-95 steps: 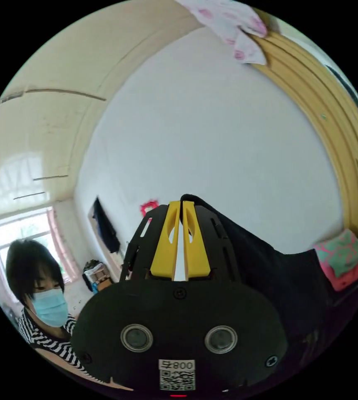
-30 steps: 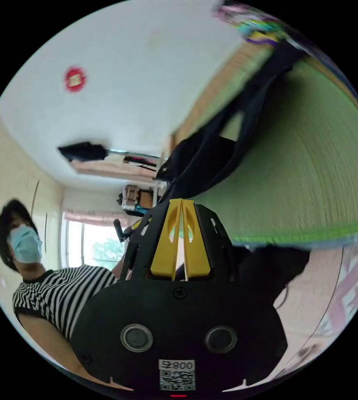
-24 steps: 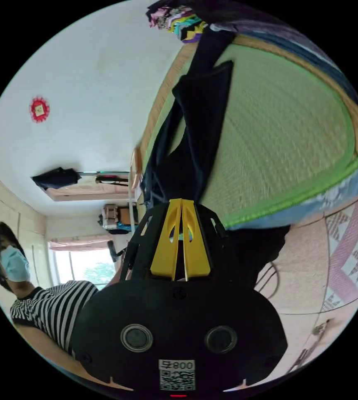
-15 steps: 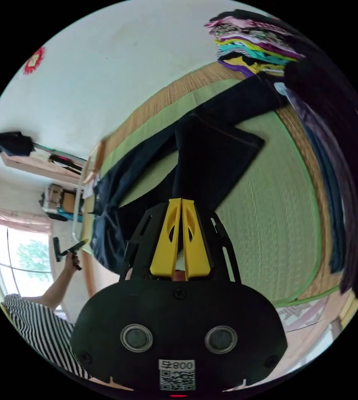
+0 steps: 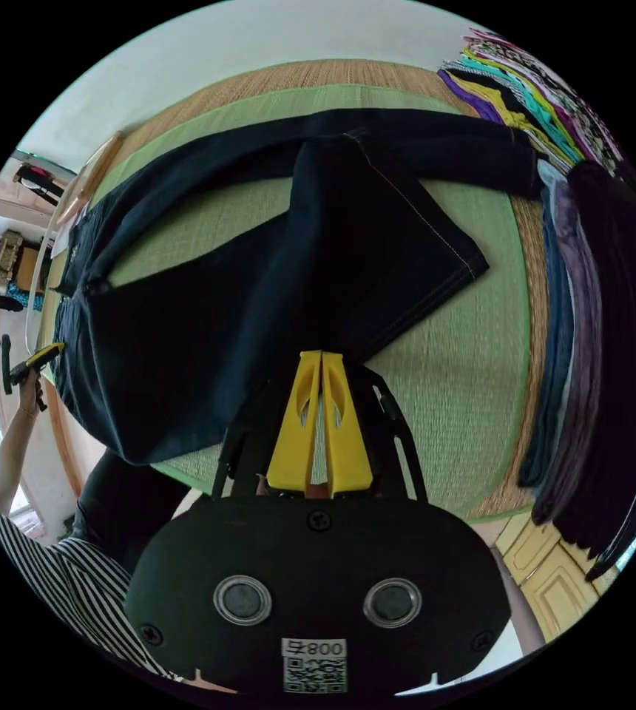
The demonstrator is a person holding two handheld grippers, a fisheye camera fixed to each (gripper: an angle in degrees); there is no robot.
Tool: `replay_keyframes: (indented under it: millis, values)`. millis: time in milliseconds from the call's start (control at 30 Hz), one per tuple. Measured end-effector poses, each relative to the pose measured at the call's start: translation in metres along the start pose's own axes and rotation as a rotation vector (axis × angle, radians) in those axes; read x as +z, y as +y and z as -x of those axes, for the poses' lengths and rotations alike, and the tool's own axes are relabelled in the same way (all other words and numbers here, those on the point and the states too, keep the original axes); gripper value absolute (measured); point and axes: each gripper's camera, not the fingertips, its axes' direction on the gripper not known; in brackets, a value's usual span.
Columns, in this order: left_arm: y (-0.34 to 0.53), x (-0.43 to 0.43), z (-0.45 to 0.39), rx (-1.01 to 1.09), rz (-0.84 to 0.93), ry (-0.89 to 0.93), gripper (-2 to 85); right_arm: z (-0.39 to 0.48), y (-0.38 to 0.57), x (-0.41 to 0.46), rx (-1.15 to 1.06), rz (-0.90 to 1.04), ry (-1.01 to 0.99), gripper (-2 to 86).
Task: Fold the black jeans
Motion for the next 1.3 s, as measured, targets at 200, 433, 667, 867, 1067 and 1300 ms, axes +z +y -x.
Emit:
replay_keyframes:
  millis: [200,433,667,867,1067,1300]
  values:
    - [-0.010,0.001,0.007,-0.029,-0.009,-0.014,0.1,0.007,0.062,-0.008,0.118,0.012,-0.017,-0.1]
    - [-0.026,-0.029,-0.005,-0.052,-0.212,0.126,1.2,-0.002,0.069,-0.053,0.262,-0.154,-0.002,0.1]
    - [-0.108,-0.018,-0.070,0.159,-0.232,0.209,1.4,0.001,-0.023,-0.091,0.161,-0.370,-0.069,0.1]
    - [-0.160,0.012,-0.079,0.118,-0.117,-0.029,0.2,0.034,-0.110,-0.056,0.023,-0.220,0.054,-0.4]
    - [-0.163,0.014,-0.055,0.096,-0.156,-0.040,0.0,0.050,-0.121,-0.021,-0.011,-0.150,0.134,-0.5]
    - [-0.176,0.018,-0.011,-0.016,-0.125,-0.078,-0.1,0.057,-0.124,-0.020,-0.003,-0.161,0.064,-0.5]
